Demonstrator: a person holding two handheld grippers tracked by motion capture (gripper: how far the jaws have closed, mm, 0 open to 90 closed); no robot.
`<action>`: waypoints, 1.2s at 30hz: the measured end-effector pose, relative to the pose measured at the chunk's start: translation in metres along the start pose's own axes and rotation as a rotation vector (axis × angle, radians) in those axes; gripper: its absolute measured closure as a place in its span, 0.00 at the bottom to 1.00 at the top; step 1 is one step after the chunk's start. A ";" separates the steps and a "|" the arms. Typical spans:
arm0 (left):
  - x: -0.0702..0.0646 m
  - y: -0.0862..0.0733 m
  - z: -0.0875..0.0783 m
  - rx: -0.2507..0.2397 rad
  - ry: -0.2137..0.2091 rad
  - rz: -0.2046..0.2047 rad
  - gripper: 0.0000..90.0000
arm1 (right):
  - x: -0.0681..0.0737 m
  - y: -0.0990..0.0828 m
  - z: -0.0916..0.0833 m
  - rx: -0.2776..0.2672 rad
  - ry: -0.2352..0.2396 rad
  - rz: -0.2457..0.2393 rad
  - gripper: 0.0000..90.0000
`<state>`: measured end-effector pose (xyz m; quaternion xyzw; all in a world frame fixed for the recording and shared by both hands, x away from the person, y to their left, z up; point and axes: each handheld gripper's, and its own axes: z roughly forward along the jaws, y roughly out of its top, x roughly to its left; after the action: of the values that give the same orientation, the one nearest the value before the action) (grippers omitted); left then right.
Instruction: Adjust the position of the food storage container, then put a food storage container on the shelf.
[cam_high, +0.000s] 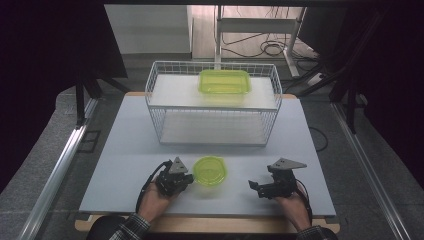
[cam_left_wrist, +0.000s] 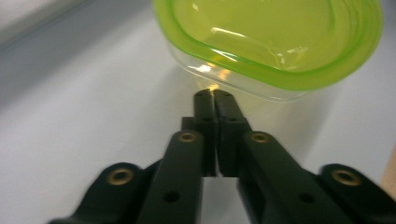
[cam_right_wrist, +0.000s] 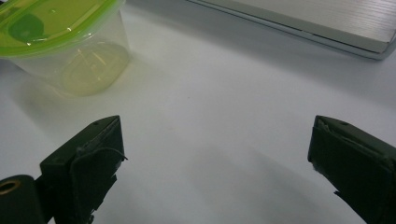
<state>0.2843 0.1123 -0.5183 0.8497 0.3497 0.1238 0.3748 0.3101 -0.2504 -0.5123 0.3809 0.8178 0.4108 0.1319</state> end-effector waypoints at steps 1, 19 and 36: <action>0.000 -0.001 -0.003 -0.013 0.006 0.003 0.85 | 0.000 0.000 0.000 0.000 0.000 0.001 0.04; 0.008 -0.027 -0.032 -0.063 0.036 -0.050 0.06 | 0.001 -0.001 0.001 0.011 0.003 -0.005 0.04; 0.010 -0.039 -0.032 -0.057 0.060 -0.003 0.01 | 0.007 0.013 0.000 -0.012 0.022 0.031 0.01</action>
<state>0.2570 0.1555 -0.5248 0.8341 0.3584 0.1583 0.3882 0.3117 -0.2403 -0.5015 0.3881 0.8107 0.4220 0.1189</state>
